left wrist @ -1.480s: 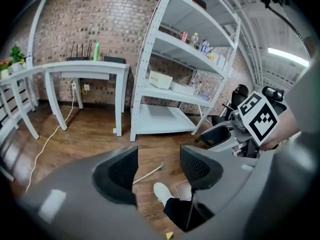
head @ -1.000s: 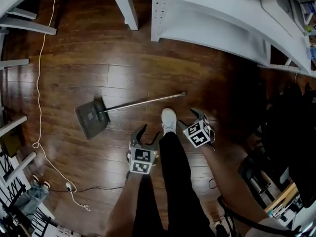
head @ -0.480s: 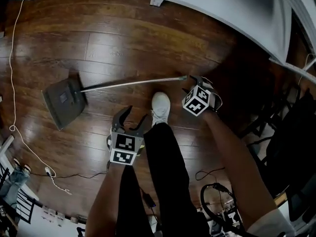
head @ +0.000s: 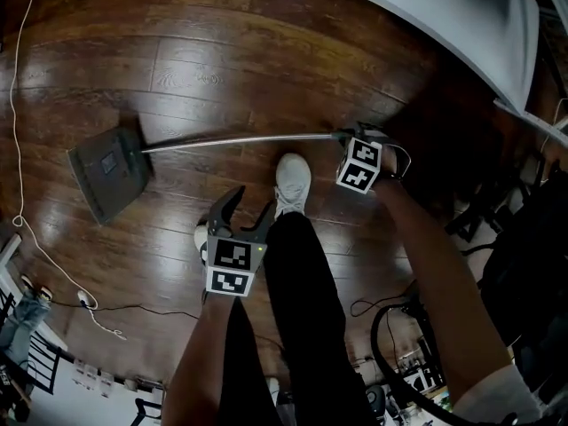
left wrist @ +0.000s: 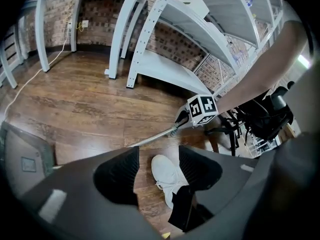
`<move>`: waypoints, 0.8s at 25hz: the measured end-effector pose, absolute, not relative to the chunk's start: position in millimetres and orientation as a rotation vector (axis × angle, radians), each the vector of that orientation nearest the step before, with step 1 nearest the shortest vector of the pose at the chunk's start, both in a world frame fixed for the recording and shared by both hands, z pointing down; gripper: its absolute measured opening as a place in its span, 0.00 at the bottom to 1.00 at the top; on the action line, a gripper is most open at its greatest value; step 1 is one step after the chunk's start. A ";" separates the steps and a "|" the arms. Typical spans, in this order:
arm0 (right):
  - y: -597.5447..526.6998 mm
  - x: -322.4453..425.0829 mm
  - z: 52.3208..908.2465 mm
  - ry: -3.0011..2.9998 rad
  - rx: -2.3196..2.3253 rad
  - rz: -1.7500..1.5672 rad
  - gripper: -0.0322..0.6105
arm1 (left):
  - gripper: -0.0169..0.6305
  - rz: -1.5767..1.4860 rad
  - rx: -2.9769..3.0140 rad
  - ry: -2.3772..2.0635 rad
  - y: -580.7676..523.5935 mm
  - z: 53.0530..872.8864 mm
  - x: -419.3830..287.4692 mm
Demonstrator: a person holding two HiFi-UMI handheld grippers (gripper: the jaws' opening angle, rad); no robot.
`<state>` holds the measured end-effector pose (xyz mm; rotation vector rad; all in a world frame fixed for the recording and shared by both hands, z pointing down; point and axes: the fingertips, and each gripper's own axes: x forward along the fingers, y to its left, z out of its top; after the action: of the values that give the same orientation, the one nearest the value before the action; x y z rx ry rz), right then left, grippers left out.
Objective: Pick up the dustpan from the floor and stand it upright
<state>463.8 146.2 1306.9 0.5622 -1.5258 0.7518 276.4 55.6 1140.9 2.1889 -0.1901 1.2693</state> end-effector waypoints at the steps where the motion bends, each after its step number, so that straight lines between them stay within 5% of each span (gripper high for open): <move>1: 147.1 459.6 1298.8 -1.533 0.553 0.749 0.18 | 0.44 1.268 2.183 -0.192 58.0 1137.0 275.2; 10: 122.0 406.8 1141.3 -1.575 0.533 0.577 0.17 | 0.44 1.199 2.201 -0.251 52.1 1039.7 265.2; 20: 90.5 299.3 951.7 -1.532 0.555 0.789 0.17 | 0.44 1.092 2.266 -0.463 -11.2 881.6 153.1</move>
<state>299.3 90.5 951.7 0.5545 -1.5318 0.7892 153.1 -11.2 881.6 2.2663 -0.4631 1.0916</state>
